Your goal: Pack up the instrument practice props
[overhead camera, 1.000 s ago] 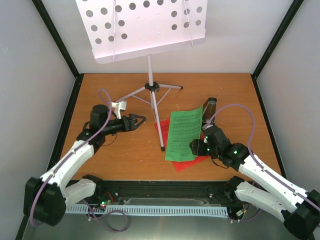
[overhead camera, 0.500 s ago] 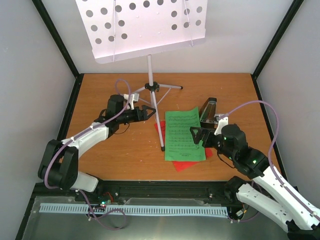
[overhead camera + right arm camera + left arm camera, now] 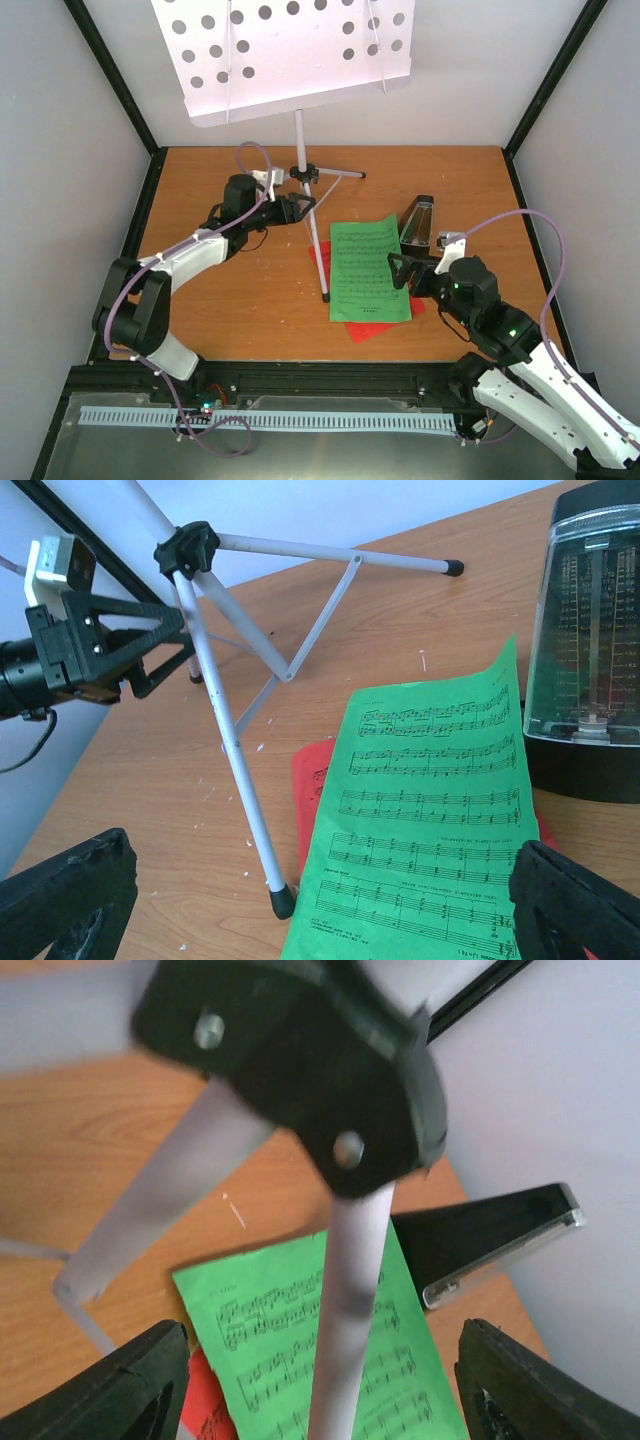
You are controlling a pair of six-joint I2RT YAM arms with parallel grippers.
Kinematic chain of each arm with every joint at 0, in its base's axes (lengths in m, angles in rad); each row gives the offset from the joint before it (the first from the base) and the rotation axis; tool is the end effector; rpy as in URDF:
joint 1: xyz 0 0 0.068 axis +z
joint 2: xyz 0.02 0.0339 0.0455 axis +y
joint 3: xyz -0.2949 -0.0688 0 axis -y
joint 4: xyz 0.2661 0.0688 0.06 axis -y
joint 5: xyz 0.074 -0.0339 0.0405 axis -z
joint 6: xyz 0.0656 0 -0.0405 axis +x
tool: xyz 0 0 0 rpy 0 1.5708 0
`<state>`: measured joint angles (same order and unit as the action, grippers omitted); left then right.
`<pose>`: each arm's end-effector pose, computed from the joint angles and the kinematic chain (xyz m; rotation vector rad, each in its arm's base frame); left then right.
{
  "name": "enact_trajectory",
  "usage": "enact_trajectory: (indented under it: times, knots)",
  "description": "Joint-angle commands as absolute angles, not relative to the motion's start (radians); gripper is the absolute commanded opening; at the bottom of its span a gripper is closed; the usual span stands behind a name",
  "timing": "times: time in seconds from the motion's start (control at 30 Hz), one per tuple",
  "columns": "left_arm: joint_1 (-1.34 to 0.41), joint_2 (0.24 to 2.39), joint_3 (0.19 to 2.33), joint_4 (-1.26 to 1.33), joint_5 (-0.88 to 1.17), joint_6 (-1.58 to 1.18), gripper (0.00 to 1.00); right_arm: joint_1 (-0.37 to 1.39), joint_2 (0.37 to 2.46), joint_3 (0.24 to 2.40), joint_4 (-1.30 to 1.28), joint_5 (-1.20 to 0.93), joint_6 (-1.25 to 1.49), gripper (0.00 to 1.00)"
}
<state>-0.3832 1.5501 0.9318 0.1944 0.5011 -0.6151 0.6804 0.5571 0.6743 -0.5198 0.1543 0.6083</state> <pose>0.3457 -0.1733 0.2489 0.1016 2.1222 -1.1190 0.1266 0.0895 0.3057 0.0305 2.0332 0.6809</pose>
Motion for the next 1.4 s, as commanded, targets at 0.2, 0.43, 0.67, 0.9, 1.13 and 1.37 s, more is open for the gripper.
enact_trajectory:
  times: [0.2, 0.43, 0.67, 0.9, 1.13, 1.37]
  knots:
    - [-0.44, 1.684, 1.077, 0.212, 0.486, -0.542, 0.55, 0.681, 0.599, 0.662, -0.474, 0.212, 0.581, 1.0]
    - [-0.46, 1.608, 1.002, 0.183, 0.371, -0.577, 0.22, 0.681, 0.613, 0.634, -0.441, 0.19, 0.61, 1.0]
    - [-0.458, 1.446, 0.856, 0.119, 0.396, -0.508, 0.0, 0.681, 0.603, 0.599, -0.433, 0.134, 0.66, 1.0]
    - [-0.446, 1.303, 0.77, -0.023, 0.627, -0.298, 0.0, 0.681, 0.619, 0.579, -0.397, 0.007, 0.659, 1.0]
    - [-0.445, 1.274, 0.779, -0.13, 0.72, -0.176, 0.06, 0.681, 0.734, 0.59, -0.213, -0.201, 0.62, 1.0]
    - [-0.442, 1.263, 0.849, -0.211, 0.652, -0.15, 0.82, 0.683, 1.014, 0.735, -0.026, -0.305, 0.583, 0.99]
